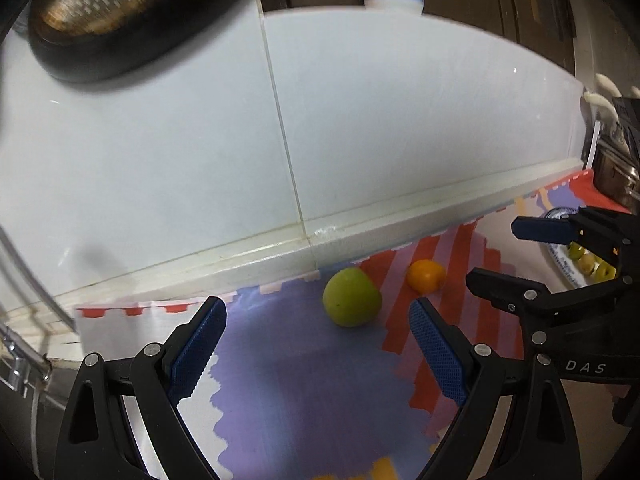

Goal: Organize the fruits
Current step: 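Move both open tools back toward the green apple and orange, then grasp the green apple with the left tool while the right tool grasps the orange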

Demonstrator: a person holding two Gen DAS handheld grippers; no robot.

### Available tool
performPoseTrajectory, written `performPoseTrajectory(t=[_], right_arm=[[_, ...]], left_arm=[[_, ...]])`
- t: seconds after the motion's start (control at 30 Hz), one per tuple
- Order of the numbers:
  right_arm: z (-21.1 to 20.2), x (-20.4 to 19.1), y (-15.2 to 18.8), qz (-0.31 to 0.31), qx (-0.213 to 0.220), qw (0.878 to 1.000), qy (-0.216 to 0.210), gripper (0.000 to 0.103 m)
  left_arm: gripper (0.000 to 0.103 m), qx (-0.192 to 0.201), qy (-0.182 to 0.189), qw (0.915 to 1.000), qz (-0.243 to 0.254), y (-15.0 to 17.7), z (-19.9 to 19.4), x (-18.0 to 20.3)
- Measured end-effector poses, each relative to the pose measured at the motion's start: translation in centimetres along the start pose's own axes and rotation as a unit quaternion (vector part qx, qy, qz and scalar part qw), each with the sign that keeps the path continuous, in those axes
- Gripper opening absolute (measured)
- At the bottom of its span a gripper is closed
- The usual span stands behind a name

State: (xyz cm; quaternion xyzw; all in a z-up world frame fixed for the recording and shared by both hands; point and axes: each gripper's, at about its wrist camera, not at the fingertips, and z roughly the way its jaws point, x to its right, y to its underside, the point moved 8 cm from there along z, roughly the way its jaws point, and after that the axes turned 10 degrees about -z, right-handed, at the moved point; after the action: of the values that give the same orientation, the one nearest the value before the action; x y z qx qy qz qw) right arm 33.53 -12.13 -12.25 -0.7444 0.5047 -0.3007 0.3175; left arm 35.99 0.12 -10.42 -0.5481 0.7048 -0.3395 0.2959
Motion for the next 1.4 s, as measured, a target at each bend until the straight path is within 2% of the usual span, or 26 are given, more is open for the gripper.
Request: performPoseTrajectory(t=[0.37, 0.73, 0.8, 0.9, 0.97, 1.03, 1.2, 1.4], right_arm=[[6.1, 0.7, 1.2, -0.001, -0.049, 0.999, -0.015, 0.07], [9.1, 0.4, 1.4, -0.013, -0.071, 0.997, -0.035, 0.063], [9.4, 0.4, 1.4, -0.009, -0.072, 0.997, -0.041, 0.061], [10.0, 0.0, 1.4, -0.003, -0.078, 0.995, -0.059, 0.05], [10.3, -0.2, 1.5, -0.001, -0.08, 0.995, -0.067, 0.043], [10.2, -0.4, 1.5, 0.002, -0.076, 0.994, -0.077, 0.034], [9.8, -0.4, 1.5, 0.007, -0.07, 0.995, -0.073, 0.034], [7.1, 0.0, 1.4, 0.009, -0.049, 0.997, -0.065, 0.034]], left_arm=[[0.092, -0.044, 0.028, 0.9984, 0.022, 0.7, 6.2, 0.6], [0.085, -0.07, 0.035, 0.9958, 0.047, 0.8, 9.0, 1.2], [0.08, -0.076, 0.038, 0.9953, 0.047, 0.9, 9.3, 1.5], [0.065, -0.091, 0.052, 0.9935, 0.046, 1.2, 9.9, 2.1], [0.051, -0.097, 0.062, 0.9925, 0.043, 1.3, 10.1, 2.4], [0.05, -0.099, 0.064, 0.9922, 0.039, 1.2, 10.0, 2.6], [0.05, -0.101, 0.063, 0.9925, 0.027, 1.1, 9.7, 2.4], [0.05, -0.088, 0.061, 0.9941, 0.019, 0.9, 7.3, 2.2]])
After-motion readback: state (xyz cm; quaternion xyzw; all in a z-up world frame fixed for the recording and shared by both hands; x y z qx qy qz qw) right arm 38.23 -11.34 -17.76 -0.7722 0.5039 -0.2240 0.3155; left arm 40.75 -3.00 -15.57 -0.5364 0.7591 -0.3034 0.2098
